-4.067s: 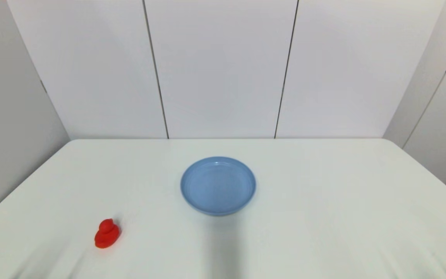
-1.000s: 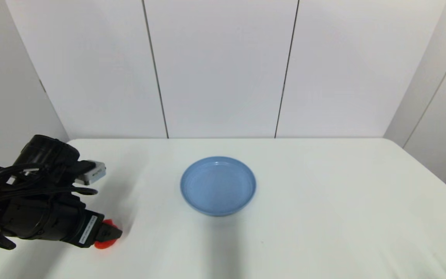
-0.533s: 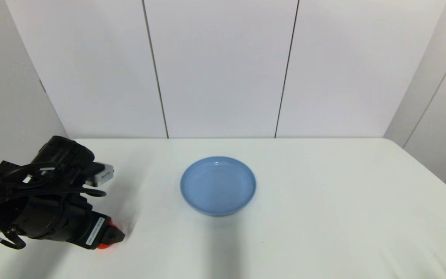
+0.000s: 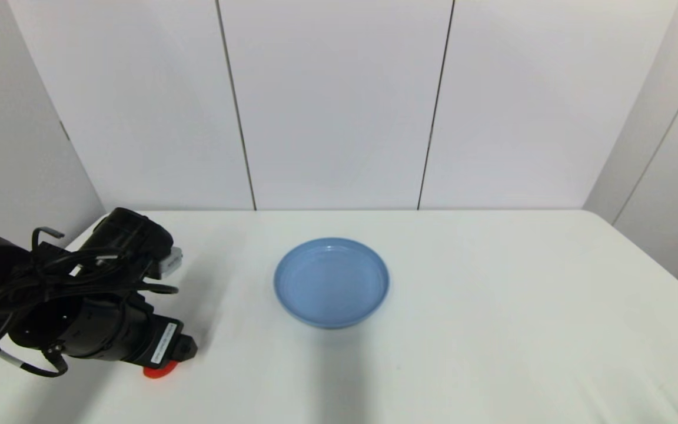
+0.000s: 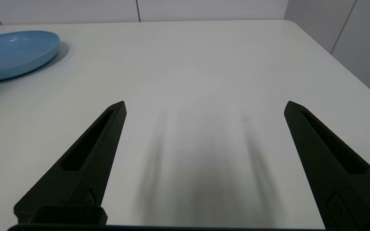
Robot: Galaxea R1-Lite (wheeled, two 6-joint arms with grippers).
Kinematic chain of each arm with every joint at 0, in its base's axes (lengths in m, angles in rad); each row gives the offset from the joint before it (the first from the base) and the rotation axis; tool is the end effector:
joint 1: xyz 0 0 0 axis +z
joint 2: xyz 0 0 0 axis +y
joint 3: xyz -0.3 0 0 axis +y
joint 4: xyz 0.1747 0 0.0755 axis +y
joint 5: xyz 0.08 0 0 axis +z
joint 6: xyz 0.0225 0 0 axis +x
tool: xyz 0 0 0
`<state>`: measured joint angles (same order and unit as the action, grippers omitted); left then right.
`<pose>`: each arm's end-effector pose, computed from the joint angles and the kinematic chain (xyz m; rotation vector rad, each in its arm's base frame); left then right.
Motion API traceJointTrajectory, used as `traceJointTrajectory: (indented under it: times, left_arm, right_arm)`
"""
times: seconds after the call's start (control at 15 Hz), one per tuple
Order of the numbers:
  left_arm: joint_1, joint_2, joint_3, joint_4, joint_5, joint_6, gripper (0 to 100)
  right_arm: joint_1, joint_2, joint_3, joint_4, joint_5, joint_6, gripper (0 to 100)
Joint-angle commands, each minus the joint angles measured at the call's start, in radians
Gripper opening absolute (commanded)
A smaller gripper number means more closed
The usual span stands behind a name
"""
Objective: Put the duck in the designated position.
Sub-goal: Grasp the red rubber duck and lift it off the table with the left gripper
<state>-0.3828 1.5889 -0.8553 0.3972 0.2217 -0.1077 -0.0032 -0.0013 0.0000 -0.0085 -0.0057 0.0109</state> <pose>0.2144 -0.0810 0.1468 0.2401 1.0839 -0.0849 -0.0229 -0.0001 0.0763 0.0109 -0.0098 -0.0088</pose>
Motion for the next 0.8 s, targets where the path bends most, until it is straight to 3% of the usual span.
traceJointTrajectory:
  times: [0.07, 0.4, 0.8]
  left_arm:
    - [-0.001, 0.008, -0.002, 0.058, 0.011, -0.046, 100]
    - [-0.027, 0.011, -0.005, 0.058, 0.019, -0.113, 100]
    - [-0.077, 0.017, -0.016, 0.055, 0.111, -0.328, 100]
  right_arm:
    - [0.000, 0.001, 0.000, -0.001, 0.000, 0.000, 100]
    - [0.000, 0.001, 0.000, 0.001, -0.002, 0.000, 100]
    - [0.000, 0.001, 0.000, -0.001, 0.000, 0.000, 100]
